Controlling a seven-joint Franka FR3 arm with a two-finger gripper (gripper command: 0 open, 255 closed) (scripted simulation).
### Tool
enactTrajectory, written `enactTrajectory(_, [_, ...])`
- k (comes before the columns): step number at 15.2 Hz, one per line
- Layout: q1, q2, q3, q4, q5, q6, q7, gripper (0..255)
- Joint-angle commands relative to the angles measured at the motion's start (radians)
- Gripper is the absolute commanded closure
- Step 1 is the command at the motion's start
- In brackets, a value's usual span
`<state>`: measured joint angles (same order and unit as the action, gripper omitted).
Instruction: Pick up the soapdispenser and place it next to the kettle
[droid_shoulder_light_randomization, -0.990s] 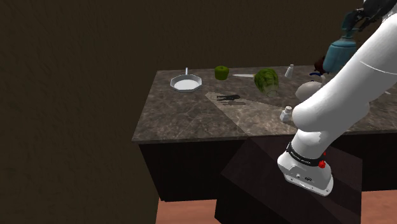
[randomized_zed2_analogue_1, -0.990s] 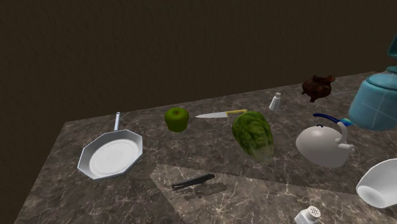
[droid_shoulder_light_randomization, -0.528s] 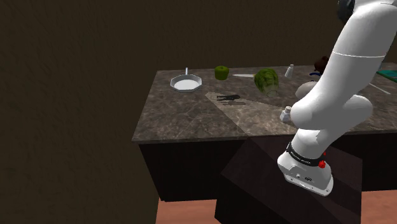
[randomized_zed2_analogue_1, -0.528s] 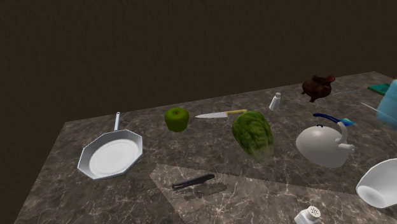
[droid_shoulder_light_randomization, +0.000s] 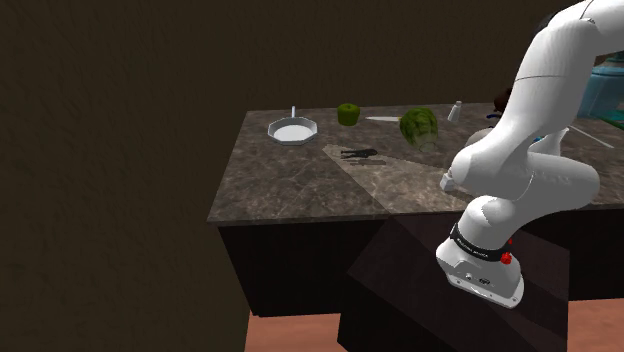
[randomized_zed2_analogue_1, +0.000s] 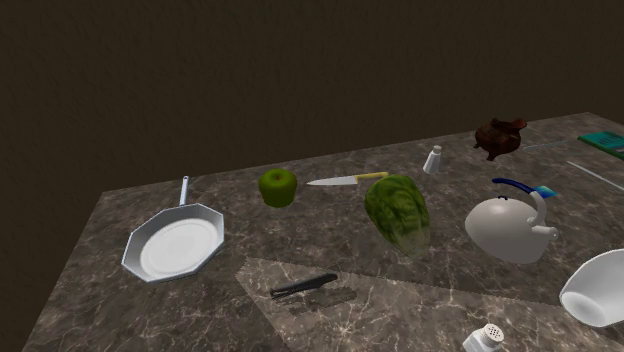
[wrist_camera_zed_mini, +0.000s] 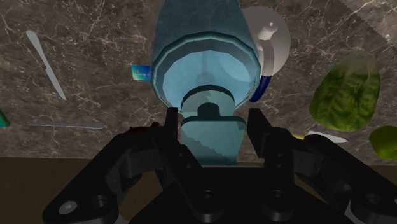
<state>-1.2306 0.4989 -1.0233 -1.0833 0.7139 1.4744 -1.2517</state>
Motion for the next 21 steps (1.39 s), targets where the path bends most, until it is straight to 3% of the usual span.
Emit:
enactTrajectory(1, [-0.048,0.031,0.015,0.032,0.026,-0.01,-0.017,255])
enactTrajectory(10, [0.061,-0.011,-0.013,-0.176,-0.01,0.134,-0.065,255])
enactTrajectory(21, [0.131,-0.024,-0.02,-0.355,-0.011,0.28,-0.117,255])
